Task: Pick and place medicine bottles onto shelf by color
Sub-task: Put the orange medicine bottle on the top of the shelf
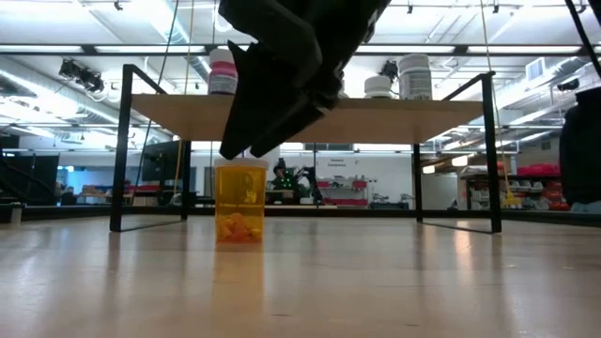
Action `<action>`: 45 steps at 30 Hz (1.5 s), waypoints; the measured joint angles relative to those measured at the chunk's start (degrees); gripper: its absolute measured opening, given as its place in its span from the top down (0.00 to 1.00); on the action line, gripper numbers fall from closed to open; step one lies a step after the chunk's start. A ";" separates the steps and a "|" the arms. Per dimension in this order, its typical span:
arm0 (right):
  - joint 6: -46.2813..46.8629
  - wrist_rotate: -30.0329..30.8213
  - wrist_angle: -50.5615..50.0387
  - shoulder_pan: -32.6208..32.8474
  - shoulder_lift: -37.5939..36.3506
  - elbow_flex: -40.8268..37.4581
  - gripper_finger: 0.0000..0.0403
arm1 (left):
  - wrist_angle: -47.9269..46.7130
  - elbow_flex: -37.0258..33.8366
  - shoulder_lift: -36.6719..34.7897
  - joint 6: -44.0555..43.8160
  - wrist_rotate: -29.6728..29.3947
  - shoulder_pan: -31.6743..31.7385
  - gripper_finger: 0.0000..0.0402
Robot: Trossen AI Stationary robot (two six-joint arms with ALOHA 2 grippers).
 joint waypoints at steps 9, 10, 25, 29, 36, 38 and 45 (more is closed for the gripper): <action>1.37 0.16 0.31 -0.63 0.43 -0.04 0.24 | 0.01 -0.01 0.02 -0.46 0.06 0.00 0.53; 1.44 0.12 0.45 -0.63 0.44 -0.04 0.24 | 0.01 -0.01 0.02 -0.45 0.06 0.00 0.53; 2.41 0.06 0.78 -0.11 0.44 -0.04 0.24 | -0.10 -0.01 0.07 -0.47 0.06 0.00 0.53; 2.24 -0.06 0.77 -0.13 0.44 -0.04 0.24 | -0.13 0.00 0.07 -0.47 0.06 0.00 0.53; 2.42 -0.54 0.77 -0.11 0.44 -0.04 0.24 | -0.16 0.01 0.07 -0.50 0.06 0.00 0.53; 2.42 -0.54 0.77 -0.11 0.44 -0.04 0.24 | -0.27 0.01 0.07 -0.50 0.06 0.00 0.53; 2.41 -1.15 1.25 -0.09 0.44 -0.54 0.24 | -0.45 0.01 0.11 -0.50 0.06 0.00 0.53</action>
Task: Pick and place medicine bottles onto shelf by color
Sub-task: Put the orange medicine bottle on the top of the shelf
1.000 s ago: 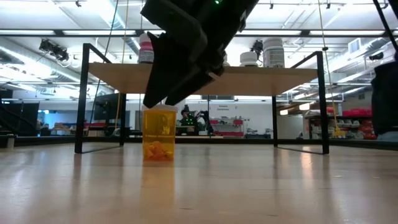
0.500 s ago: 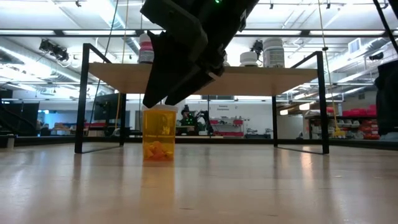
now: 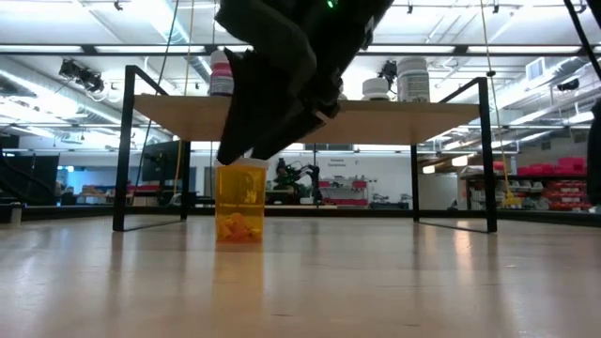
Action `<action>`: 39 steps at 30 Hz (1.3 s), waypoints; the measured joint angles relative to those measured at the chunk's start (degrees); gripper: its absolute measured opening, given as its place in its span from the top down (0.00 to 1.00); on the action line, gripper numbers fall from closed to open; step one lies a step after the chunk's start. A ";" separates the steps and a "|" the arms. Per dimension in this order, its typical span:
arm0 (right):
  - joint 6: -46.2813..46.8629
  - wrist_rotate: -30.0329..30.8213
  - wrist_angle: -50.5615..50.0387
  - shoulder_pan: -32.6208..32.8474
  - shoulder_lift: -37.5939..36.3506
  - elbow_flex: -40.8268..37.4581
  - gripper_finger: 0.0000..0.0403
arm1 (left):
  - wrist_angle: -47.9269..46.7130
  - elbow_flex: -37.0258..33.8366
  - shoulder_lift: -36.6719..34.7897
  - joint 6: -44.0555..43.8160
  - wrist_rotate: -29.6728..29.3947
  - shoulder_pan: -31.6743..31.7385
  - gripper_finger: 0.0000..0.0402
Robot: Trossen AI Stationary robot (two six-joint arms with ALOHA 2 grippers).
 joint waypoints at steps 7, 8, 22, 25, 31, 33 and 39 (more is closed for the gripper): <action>0.55 0.76 3.27 0.00 0.02 -3.78 0.24 | -1.22 0.00 0.00 -0.04 0.00 0.00 0.53; 0.53 0.83 3.75 0.00 0.02 -4.05 0.24 | -1.23 0.00 0.00 -0.04 0.00 0.00 0.53; -0.53 1.16 6.70 0.00 0.02 -4.05 0.24 | -1.24 0.00 0.00 -0.04 -0.02 0.00 0.53; -0.53 1.16 6.69 0.00 0.02 -4.05 0.24 | -1.24 0.00 0.00 -0.04 -0.02 0.00 0.53; -0.51 1.16 6.70 0.00 0.02 -4.05 0.32 | -1.24 0.00 0.00 -0.04 -0.02 0.00 0.53; -0.51 1.16 6.69 -0.01 0.02 -4.05 0.35 | -1.24 0.00 0.00 -0.04 -0.02 0.00 0.53; -0.60 1.16 6.69 0.00 0.02 -4.05 0.41 | -1.24 0.00 0.00 -0.07 -0.03 0.00 0.53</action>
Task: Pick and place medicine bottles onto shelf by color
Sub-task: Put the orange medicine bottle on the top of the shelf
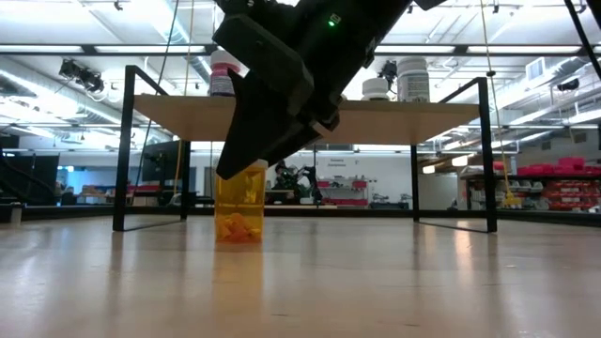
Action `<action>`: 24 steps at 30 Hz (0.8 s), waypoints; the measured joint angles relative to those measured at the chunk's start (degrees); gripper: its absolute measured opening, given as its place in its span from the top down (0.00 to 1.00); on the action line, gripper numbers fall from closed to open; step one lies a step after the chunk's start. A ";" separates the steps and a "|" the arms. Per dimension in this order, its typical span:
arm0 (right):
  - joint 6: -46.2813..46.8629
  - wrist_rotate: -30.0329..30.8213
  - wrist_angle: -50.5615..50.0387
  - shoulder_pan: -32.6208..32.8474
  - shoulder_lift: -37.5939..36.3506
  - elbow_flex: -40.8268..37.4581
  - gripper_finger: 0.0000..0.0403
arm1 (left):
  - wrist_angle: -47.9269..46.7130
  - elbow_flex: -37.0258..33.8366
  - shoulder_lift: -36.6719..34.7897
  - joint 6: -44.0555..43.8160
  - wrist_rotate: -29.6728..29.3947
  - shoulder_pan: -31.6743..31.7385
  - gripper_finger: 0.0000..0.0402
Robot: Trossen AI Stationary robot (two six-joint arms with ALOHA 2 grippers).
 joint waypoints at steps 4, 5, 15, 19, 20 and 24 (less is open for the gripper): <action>-0.31 0.00 0.00 0.00 0.00 0.00 0.43 | 0.00 0.00 0.00 0.00 0.01 0.00 0.53; -0.51 -0.01 0.00 0.00 0.00 0.02 0.43 | 0.00 0.00 0.00 0.00 0.00 0.00 0.53; -1.92 -5.68 -1.74 1.05 0.00 4.50 0.43 | -1.13 0.00 0.00 -0.28 -0.01 0.00 0.53; -2.64 -8.25 -8.97 1.90 0.00 10.39 0.43 | -1.33 0.00 0.00 -0.39 -0.01 0.00 0.53; -2.65 -8.26 -11.54 2.02 0.00 12.28 0.43 | -1.33 0.00 0.00 -0.39 -0.01 0.00 0.53; -3.71 -7.75 -22.44 2.21 0.00 20.39 0.43 | -1.24 0.00 0.00 -0.44 0.01 0.00 0.53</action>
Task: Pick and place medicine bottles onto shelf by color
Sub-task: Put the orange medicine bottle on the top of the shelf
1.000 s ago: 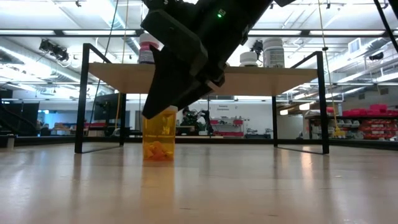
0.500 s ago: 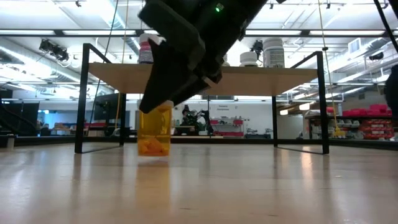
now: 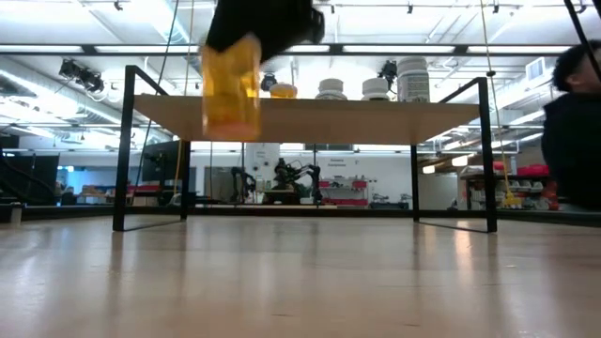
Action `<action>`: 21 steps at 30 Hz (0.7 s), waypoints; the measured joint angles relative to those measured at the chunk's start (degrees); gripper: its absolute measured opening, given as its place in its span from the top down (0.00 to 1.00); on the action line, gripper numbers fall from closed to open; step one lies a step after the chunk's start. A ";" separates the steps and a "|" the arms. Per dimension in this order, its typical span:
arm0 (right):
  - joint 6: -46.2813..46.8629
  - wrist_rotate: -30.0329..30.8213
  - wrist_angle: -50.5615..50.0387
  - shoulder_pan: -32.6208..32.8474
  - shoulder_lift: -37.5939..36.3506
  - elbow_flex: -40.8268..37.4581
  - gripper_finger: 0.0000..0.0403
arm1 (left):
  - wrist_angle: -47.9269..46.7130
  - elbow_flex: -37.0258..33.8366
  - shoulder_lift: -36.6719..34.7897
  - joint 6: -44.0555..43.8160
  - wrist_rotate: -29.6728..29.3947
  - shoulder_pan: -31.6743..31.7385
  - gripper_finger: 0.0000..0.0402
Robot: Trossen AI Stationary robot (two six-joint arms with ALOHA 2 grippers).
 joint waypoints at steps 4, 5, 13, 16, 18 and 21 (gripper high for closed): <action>-2.59 3.04 -7.46 0.02 0.00 6.50 0.43 | 0.32 0.13 -0.07 -0.49 0.07 0.00 0.53; -3.11 4.18 -8.84 -0.12 0.00 7.93 0.43 | 0.24 0.13 -0.07 -0.79 0.07 0.00 0.53; -3.67 9.28 -15.73 -1.83 -0.24 14.58 0.43 | -0.65 0.12 0.00 -1.81 -0.03 -0.29 0.53; -3.40 10.03 -17.39 -2.49 -0.73 15.01 0.43 | -1.50 0.11 0.00 -2.58 -0.03 -0.63 0.53; -3.33 10.87 -18.71 -3.00 -1.02 14.78 0.43 | -1.55 0.07 -0.02 -2.56 -0.04 -0.99 0.53; -3.06 12.43 -20.51 -3.51 -1.69 14.69 0.43 | -1.68 0.07 -0.04 -2.52 -0.02 -1.07 0.53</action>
